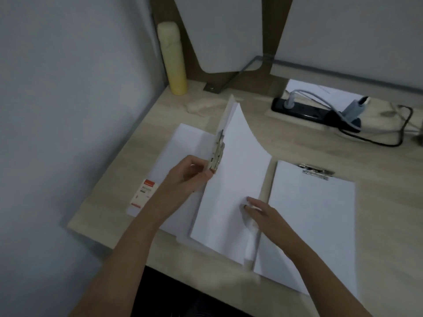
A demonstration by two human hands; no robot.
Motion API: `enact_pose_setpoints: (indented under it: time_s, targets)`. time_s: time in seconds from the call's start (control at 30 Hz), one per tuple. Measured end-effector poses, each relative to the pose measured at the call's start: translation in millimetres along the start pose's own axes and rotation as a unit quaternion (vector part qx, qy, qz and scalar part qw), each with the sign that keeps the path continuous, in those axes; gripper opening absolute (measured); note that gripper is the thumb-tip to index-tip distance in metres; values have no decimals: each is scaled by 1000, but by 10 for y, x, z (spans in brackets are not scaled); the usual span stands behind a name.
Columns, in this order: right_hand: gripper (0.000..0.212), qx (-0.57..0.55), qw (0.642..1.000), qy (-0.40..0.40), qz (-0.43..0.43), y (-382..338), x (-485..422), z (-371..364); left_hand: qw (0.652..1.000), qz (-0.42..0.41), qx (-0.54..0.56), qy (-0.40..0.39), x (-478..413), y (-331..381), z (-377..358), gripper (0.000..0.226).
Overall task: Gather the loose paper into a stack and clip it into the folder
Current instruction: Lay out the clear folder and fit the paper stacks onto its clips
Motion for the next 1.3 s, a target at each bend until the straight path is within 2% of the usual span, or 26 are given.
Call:
enact_pose_setpoints:
  time_s: [0.07, 0.17, 0.27, 0.33, 0.4, 0.53, 0.6, 0.7, 0.8, 0.83, 0.87, 0.93, 1.0, 1.1, 1.17, 1.3]
  targets:
    - [32, -127, 991, -45, 11, -53, 226, 103, 999, -20, 15, -30, 23, 247, -339, 9]
    - [49, -286, 956, -49, 40, -64, 561, 441, 996, -24, 15, -79, -12, 474, -871, 24]
    - [63, -354, 930, -32, 91, -37, 904, 859, 991, -4, -1, -132, -111, 478, -1386, 30]
    - [61, -364, 924, -19, 116, 36, 1105, 1110, 990, 18, -18, -142, -210, 298, -1660, 29]
    - [54, -381, 919, 20, 104, 290, 1202, 1335, 992, 61, -48, -103, -336, -40, -1820, 31]
    - [29, -365, 920, 143, 27, 1093, 1246, 1636, 974, 184, -133, -9, -438, -793, -1938, 58]
    - [15, -338, 925, 173, -9, 1377, 1219, 1655, 968, 219, -122, 10, -423, -981, -1996, 65]
    - [6, -226, 948, 209, -77, 1741, 1088, 1667, 964, 250, -87, 37, -421, -1152, -1996, 75]
    - [16, -173, 950, 226, -131, 1969, 963, 1658, 960, 275, -15, 47, -425, -1259, -1984, 77]
    - [27, -181, 945, 225, -152, 2012, 929, 1653, 960, 278, 2, 41, -429, -1282, -2007, 72]
    - [28, -197, 940, 225, -163, 2021, 917, 1662, 960, 279, 9, 35, -427, -1301, -2031, 69]
    - [8, -233, 935, 216, -157, 1996, 879, 1691, 963, 267, 11, 44, -429, -1346, -2024, 72]
    - [23, -282, 919, 212, -175, 2038, 876, 1738, 968, 243, -6, 57, -420, -1304, -1996, 72]
    - [28, -330, 903, 199, -191, 2012, 869, 1675, 979, 188, -30, 68, -435, -1117, -1843, 42]
    - [24, -338, 907, 184, -170, 1810, 782, 1524, 983, 155, -57, 82, -448, -994, -1556, 34]
    - [16, -326, 931, 123, -108, 1244, 512, 1038, 979, 119, -115, 117, -431, -821, -723, 42]
Point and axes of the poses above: each hand's wrist, its own x-axis away from the middle knuckle, its own z-axis out of the back of the hand, y = z × x, the point moved 9 cm from there along -x, towards the middle knuckle, and after that the axes turned 7 degrees about -y, right-handed, at the moved point
